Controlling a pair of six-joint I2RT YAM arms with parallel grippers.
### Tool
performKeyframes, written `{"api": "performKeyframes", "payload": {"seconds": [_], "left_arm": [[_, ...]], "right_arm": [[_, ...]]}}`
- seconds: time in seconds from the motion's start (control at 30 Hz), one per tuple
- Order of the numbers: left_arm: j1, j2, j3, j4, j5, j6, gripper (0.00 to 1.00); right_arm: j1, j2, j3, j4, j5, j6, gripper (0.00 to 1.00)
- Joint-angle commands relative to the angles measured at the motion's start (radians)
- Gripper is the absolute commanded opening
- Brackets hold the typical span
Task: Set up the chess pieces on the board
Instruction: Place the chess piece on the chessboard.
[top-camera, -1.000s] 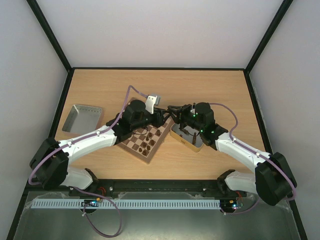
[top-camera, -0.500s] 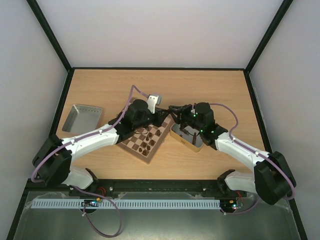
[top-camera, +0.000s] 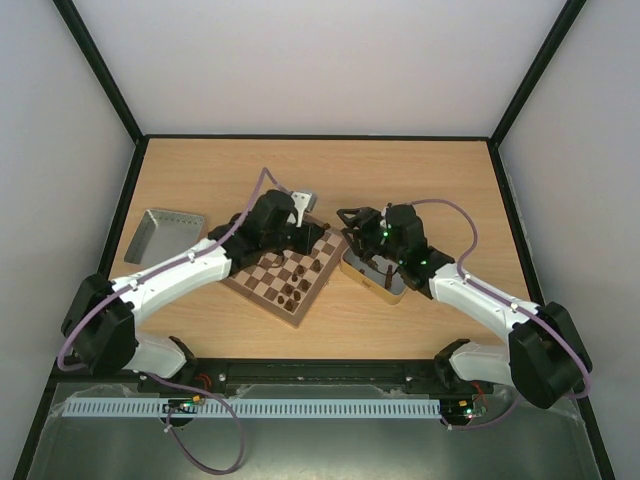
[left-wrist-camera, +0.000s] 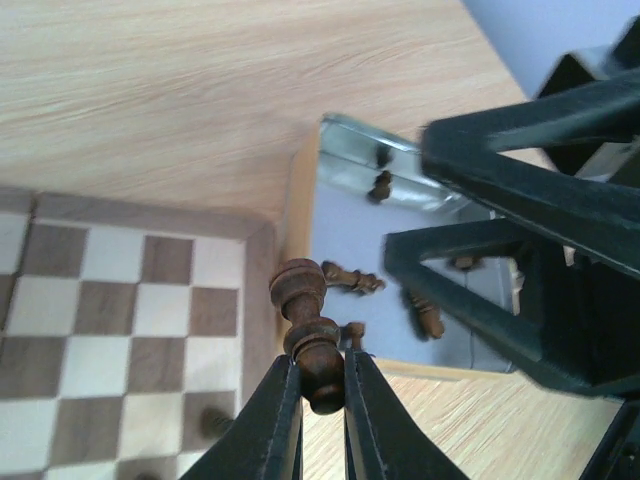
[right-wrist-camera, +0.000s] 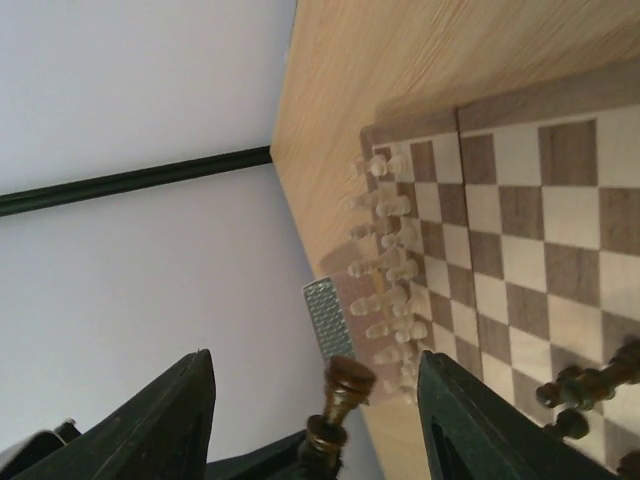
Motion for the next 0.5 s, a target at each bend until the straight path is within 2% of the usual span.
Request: {"api": "performKeyframes", "payload": {"seconds": [0.0,0.17,0.33,0.47], "left_arm": [[0.082,-0.018,0.106,-0.304,0.091,0.045,0.06],[0.206,0.080,0.209,-0.640,0.135,0.089,0.05],[0.214,0.158,0.238,-0.783,0.066,0.145,0.06],[0.213,0.214,0.232,-0.824,0.008,0.164,0.05]], "right_arm": [[0.004,-0.030,0.054,-0.127,0.103,-0.188,0.56],[0.004,-0.094,0.067,-0.239,0.222,-0.309,0.56],[0.004,-0.144,0.042,-0.264,0.292,-0.337,0.56],[0.004,-0.153,0.035,-0.279,0.306,-0.363,0.56]]}}
